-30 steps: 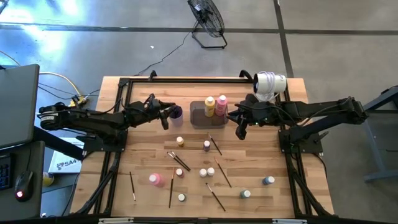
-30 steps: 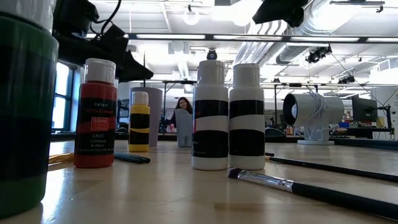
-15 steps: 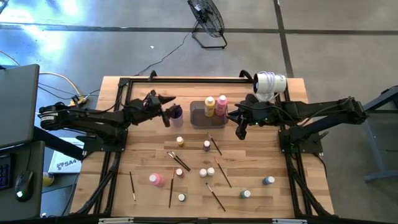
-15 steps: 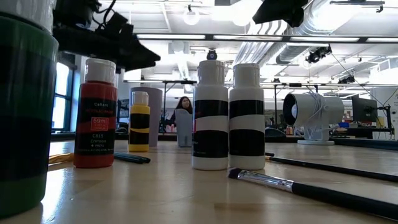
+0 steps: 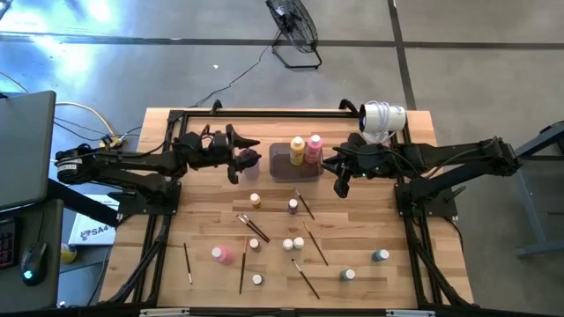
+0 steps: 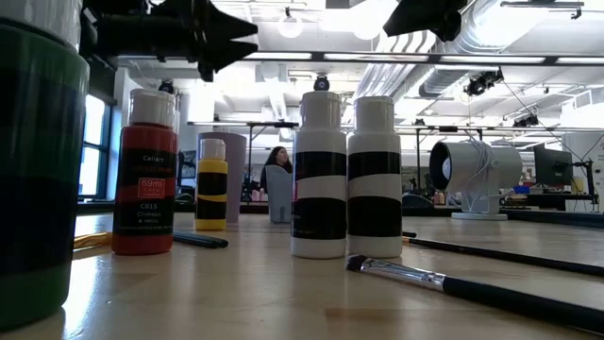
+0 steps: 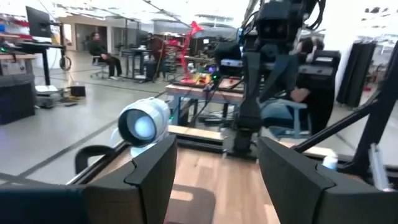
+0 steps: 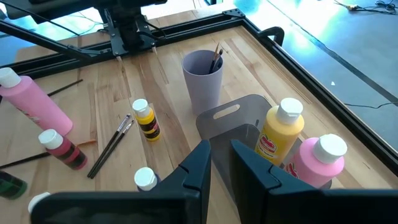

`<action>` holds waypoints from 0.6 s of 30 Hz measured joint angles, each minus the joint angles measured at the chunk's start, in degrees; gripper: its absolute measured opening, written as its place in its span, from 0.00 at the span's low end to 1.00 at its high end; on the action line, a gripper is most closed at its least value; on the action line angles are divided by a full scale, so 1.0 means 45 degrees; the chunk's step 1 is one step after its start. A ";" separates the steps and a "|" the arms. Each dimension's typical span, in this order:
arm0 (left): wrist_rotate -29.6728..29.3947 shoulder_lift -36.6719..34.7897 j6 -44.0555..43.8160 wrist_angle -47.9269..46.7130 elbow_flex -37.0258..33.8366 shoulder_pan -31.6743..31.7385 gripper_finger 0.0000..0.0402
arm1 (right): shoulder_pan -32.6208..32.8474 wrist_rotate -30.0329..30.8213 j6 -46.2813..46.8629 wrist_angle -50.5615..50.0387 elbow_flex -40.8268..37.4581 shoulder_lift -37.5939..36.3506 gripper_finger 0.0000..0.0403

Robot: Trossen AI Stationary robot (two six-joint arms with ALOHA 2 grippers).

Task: Pick & Place Paint Supplies
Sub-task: Put the big pink paint bottle into the gray bin

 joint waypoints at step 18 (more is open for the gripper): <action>0.0031 0.0000 -0.0335 -0.1605 0.0049 0.0000 0.55 | 0.0005 0.0000 -0.0306 -0.0002 0.0000 0.0000 0.12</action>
